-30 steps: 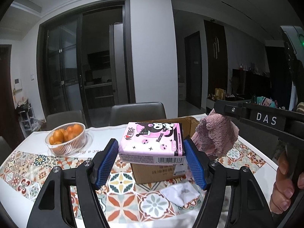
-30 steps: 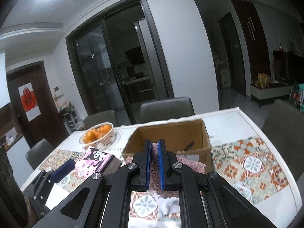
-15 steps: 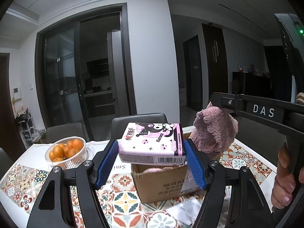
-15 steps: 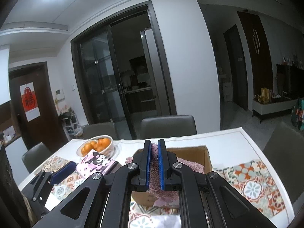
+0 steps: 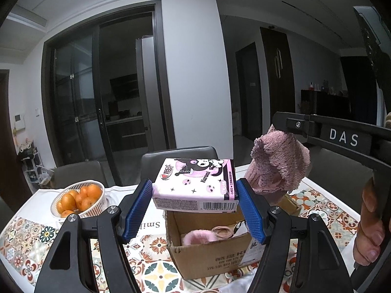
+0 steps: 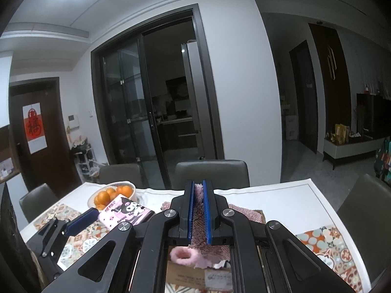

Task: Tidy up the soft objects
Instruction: 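Carry the phone case and pink cloth over the box and release both, then move both tools back toward the white cloth and grey pouch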

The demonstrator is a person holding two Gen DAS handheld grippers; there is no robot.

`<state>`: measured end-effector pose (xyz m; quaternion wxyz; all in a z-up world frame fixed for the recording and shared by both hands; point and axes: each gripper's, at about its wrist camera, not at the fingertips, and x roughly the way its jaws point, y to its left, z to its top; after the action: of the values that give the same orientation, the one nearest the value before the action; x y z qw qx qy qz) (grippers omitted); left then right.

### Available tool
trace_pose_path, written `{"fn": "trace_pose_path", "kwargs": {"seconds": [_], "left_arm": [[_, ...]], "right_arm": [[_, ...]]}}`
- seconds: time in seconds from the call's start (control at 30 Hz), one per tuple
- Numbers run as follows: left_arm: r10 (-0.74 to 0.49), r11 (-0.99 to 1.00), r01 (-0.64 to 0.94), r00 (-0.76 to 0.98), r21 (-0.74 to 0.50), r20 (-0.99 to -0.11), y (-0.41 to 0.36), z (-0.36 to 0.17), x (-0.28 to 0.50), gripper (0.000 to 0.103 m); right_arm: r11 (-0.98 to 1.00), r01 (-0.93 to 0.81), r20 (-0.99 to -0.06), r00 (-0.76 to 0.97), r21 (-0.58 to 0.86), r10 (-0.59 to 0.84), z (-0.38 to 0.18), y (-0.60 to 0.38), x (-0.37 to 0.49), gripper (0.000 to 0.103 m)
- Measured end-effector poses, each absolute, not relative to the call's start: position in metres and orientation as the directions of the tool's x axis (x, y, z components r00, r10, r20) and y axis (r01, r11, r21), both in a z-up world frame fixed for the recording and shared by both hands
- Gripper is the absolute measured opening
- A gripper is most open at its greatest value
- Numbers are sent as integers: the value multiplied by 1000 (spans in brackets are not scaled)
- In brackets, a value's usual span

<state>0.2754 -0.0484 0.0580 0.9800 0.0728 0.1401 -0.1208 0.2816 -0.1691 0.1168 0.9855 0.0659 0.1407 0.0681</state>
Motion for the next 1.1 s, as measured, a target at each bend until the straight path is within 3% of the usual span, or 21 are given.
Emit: {"fn": "trace_pose_path", "kwargs": {"seconds": [0.97,1.07,1.1], "left_arm": [[-204,949,298,831,104,-518,-88,-15,350,71],[-196,951,290,836,110,-512,-90,-13,348,72],[-190,952,285,842,116,-505,-90,-12,346,74]], "right_arm": [[982,-56,-525,839,180,144,24,-204,370,10],[981,-56,-541,828,188,151,21,-206,372,20],[980,-55,-536,830,192,152,22,-207,370,29]]}}
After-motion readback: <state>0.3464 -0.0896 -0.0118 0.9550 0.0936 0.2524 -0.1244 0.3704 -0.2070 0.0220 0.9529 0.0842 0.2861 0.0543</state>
